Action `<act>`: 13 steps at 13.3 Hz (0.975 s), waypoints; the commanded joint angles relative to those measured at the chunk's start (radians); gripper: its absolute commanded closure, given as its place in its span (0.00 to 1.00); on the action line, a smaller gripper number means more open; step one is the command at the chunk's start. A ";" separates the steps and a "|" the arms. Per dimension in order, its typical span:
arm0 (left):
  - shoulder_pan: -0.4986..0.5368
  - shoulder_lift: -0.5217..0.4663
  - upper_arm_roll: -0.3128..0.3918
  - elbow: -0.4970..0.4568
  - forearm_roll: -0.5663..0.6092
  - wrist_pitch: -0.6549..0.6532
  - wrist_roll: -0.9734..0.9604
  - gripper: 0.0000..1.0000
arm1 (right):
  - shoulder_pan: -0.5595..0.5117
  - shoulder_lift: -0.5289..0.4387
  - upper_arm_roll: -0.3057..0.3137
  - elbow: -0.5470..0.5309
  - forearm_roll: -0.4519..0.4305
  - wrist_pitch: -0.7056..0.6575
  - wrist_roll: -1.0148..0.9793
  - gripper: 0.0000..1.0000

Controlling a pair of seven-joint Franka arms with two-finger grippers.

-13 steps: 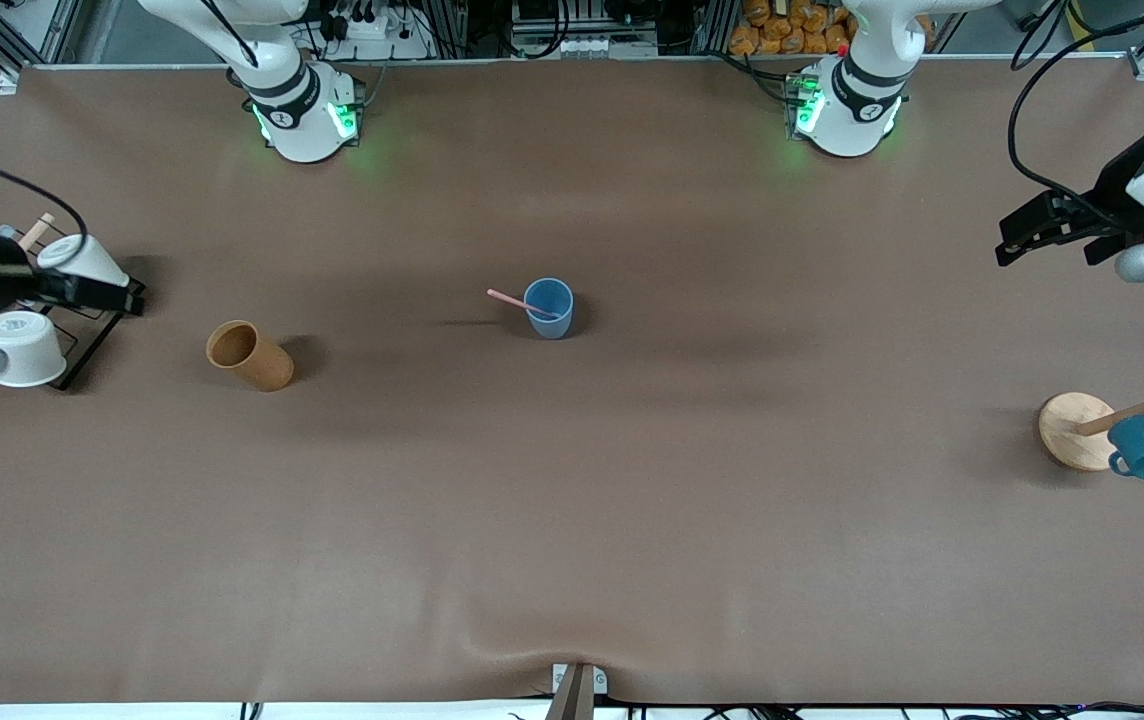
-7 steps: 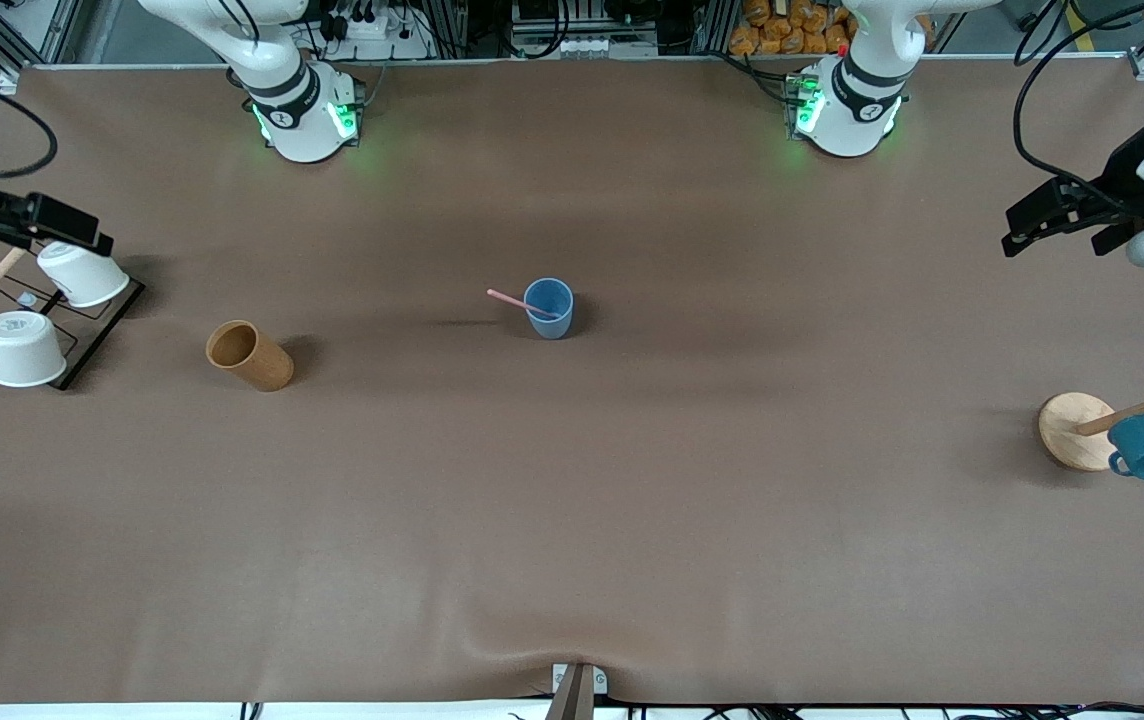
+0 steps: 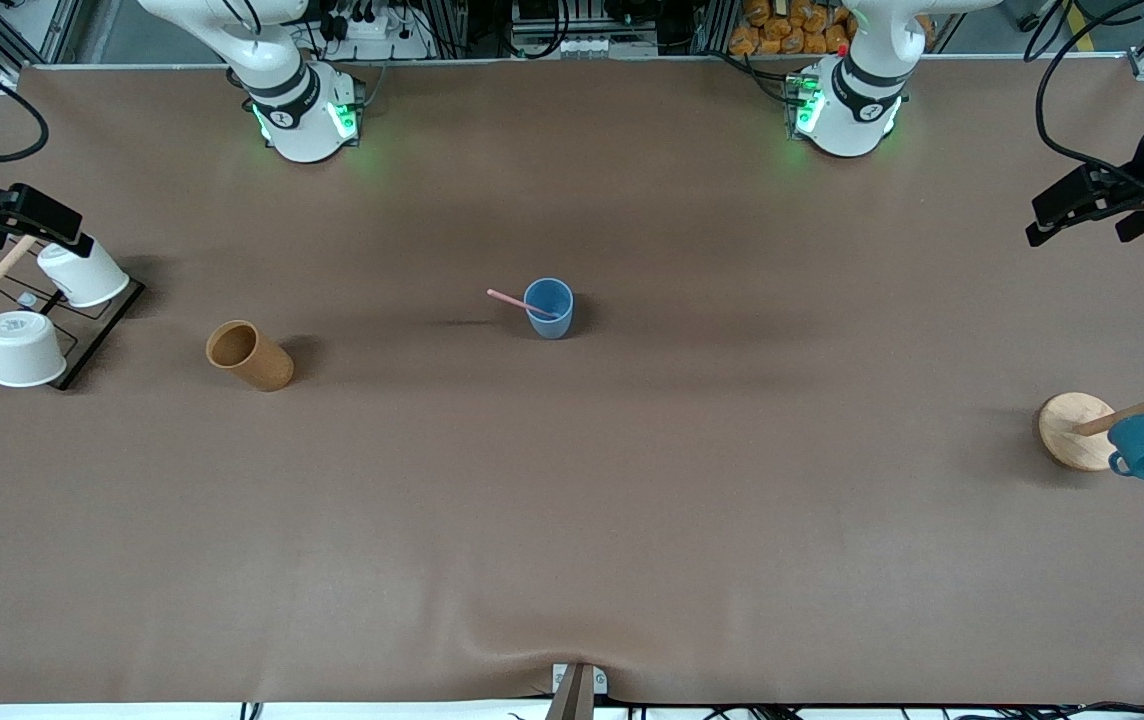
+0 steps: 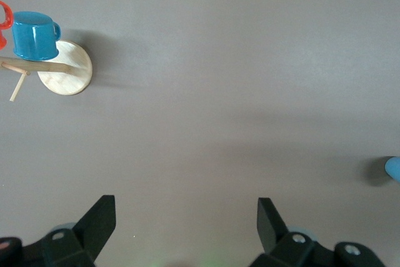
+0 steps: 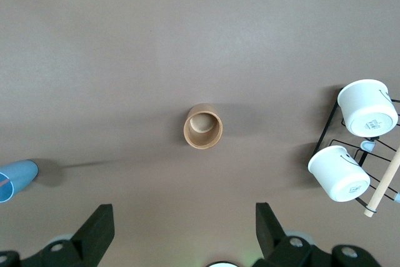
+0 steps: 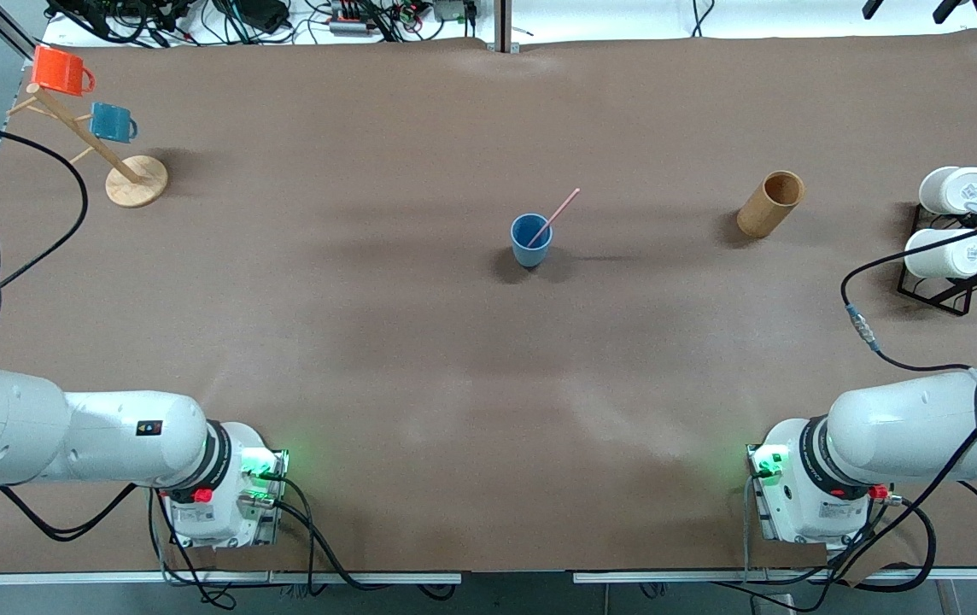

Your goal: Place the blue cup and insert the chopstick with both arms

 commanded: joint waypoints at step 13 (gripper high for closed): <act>-0.021 0.023 -0.023 0.050 0.041 -0.058 0.006 0.00 | 0.038 -0.013 -0.009 -0.009 -0.031 0.007 -0.011 0.00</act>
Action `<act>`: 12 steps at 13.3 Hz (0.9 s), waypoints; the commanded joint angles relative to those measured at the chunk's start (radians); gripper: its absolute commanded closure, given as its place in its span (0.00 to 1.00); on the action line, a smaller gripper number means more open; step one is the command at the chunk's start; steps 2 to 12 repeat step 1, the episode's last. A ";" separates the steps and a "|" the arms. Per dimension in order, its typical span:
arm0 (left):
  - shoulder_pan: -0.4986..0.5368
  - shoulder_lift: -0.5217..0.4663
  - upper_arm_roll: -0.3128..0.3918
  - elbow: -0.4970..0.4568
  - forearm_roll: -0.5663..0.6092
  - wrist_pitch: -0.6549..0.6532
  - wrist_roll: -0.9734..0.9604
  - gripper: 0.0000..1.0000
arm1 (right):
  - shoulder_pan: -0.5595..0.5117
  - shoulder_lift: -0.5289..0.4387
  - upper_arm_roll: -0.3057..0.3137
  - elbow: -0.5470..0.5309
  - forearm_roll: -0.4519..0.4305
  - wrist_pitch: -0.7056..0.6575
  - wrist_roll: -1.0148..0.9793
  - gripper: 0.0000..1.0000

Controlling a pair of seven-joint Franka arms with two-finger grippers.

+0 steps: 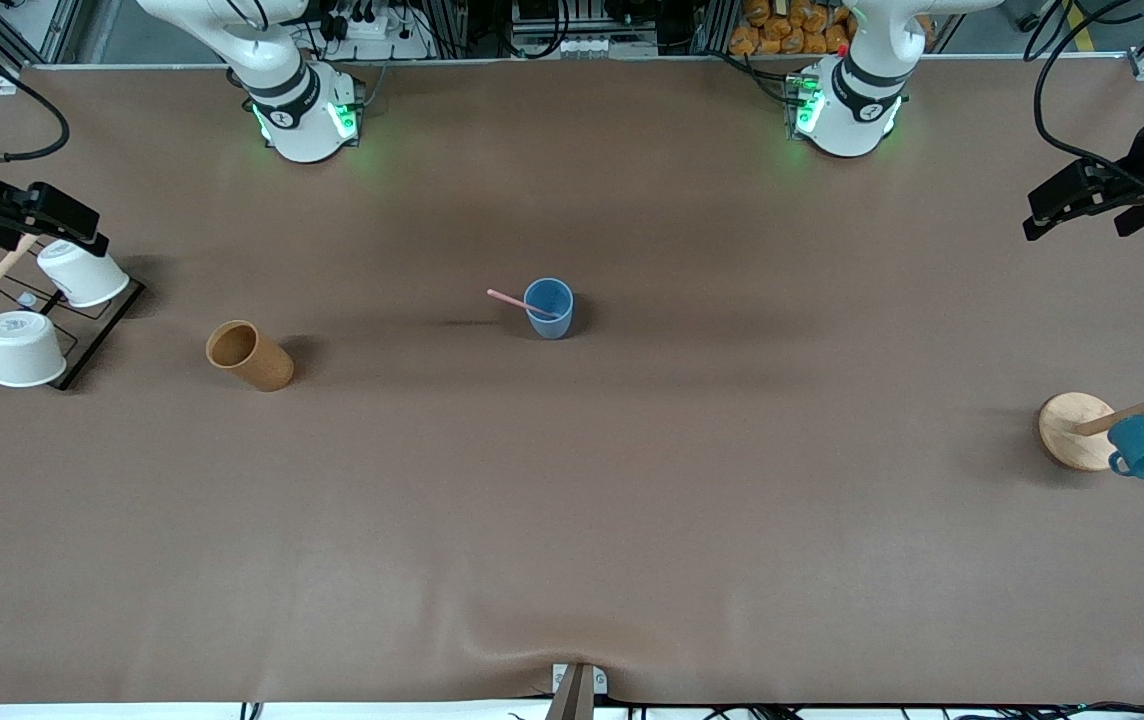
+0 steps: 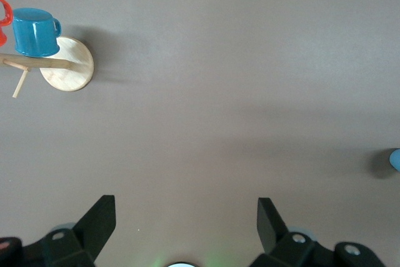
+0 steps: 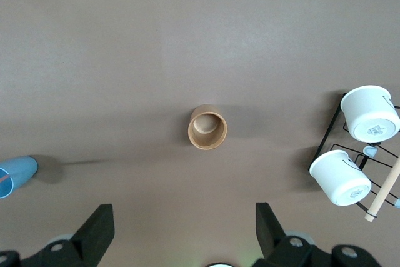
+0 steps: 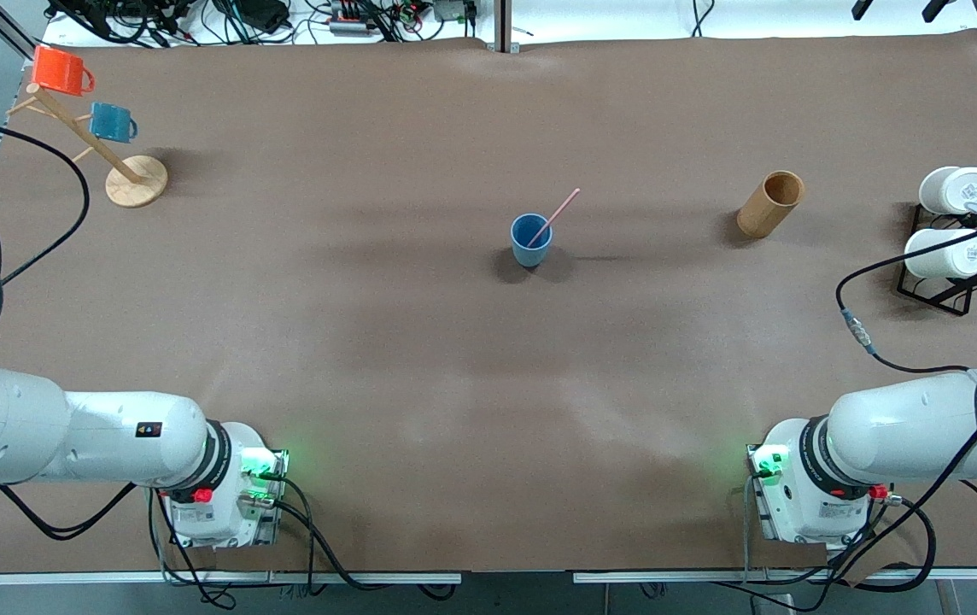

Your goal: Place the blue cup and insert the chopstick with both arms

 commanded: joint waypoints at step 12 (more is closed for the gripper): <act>-0.004 0.014 -0.018 0.033 0.028 -0.028 0.008 0.00 | 0.012 -0.013 -0.008 -0.009 -0.022 0.004 -0.010 0.00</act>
